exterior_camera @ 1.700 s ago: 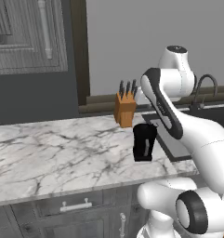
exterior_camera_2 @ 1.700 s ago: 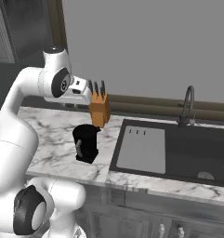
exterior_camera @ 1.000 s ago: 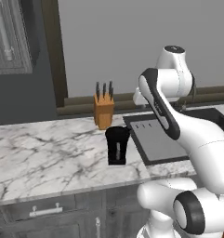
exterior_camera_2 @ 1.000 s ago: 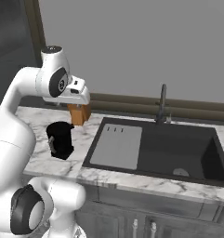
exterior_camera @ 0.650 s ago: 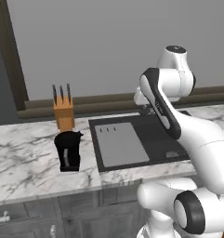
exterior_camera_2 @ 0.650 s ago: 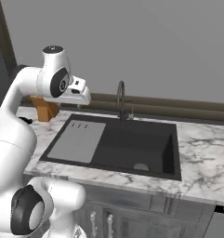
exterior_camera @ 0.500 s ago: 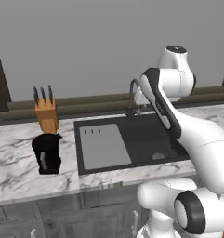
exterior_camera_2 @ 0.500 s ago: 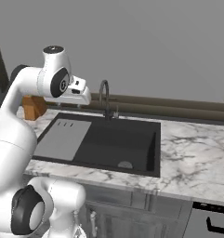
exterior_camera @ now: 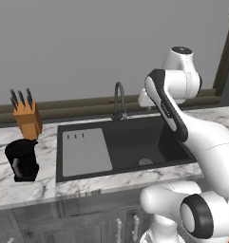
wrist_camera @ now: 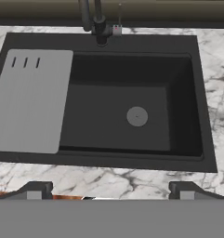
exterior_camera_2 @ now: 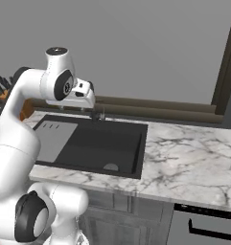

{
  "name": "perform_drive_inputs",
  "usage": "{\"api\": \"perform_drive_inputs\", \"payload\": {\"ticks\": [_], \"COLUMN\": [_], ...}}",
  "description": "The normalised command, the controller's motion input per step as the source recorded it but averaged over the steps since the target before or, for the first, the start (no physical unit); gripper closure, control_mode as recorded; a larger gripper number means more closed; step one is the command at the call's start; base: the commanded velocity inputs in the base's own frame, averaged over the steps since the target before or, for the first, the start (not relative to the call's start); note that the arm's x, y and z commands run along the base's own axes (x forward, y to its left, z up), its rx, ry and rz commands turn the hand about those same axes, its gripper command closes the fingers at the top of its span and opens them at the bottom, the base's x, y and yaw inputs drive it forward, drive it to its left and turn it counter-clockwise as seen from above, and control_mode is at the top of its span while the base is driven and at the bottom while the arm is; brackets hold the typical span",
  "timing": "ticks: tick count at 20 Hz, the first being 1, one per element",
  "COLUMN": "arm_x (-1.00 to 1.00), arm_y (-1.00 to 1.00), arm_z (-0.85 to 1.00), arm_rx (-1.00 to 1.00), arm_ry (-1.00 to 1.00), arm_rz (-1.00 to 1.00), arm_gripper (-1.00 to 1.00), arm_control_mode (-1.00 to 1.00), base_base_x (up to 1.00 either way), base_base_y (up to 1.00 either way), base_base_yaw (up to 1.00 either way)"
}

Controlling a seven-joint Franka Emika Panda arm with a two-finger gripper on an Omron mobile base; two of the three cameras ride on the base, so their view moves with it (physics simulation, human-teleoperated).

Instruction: Turn on the sink faucet and place the jug under the water for a few seconds to fill it up.

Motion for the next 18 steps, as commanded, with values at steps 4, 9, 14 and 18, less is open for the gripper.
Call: {"api": "perform_drive_inputs", "payload": {"ticks": [4,9,14,18], "arm_x": [0.0,0.0,0.0,0.21], "arm_y": [0.0,0.0,0.0,-0.41], "arm_z": [0.0,0.0,0.0,-0.4], "arm_rx": [0.0,0.0,0.0,0.04], "arm_ry": [0.0,0.0,0.0,-0.07], "arm_rz": [0.0,0.0,0.0,0.08], "arm_gripper": [-1.0,-1.0,-1.0,-1.0], "arm_control_mode": [1.0,1.0,1.0,-1.0], "base_base_x": [0.04,0.02,0.04,0.05], "base_base_y": [0.0,0.0,0.0,-0.02], "base_base_yaw": [0.0,0.0,0.0,0.0]}}
